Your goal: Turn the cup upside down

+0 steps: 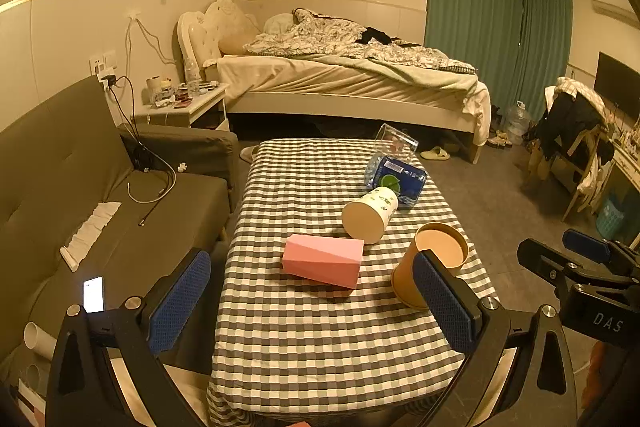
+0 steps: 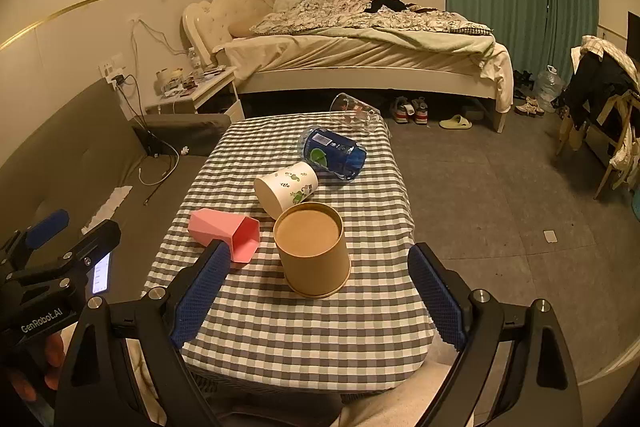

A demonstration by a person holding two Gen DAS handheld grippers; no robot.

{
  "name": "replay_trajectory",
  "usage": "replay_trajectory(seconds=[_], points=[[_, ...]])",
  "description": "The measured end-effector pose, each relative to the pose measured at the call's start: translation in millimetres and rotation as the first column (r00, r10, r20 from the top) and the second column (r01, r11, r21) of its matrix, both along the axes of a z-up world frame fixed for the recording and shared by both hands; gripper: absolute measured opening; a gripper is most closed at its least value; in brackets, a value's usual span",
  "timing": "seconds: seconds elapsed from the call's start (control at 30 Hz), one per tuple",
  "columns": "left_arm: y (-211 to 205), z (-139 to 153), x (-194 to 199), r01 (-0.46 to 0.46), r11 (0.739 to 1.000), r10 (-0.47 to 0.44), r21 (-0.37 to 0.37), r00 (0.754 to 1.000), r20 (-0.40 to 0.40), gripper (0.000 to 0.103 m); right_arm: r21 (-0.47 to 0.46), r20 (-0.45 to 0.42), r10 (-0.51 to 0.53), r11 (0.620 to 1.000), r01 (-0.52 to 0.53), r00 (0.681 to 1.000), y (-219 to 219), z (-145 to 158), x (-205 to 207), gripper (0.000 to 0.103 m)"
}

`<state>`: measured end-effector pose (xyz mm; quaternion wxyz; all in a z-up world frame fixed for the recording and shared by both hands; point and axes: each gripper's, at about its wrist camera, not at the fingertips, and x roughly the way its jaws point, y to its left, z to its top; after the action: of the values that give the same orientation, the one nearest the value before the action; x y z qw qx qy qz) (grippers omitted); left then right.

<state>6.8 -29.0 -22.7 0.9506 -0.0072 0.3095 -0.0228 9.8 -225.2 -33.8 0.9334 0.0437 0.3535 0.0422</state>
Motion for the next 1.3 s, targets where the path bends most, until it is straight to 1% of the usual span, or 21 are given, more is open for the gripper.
replay_trajectory(seconds=[1.3], points=[[3.7,0.5,-0.8,-0.004,1.000,0.004,0.007,1.000,-0.007,0.103,-0.007,-0.004,-0.001,1.000,0.001,1.000,-0.5,-3.4,-1.3,0.091]])
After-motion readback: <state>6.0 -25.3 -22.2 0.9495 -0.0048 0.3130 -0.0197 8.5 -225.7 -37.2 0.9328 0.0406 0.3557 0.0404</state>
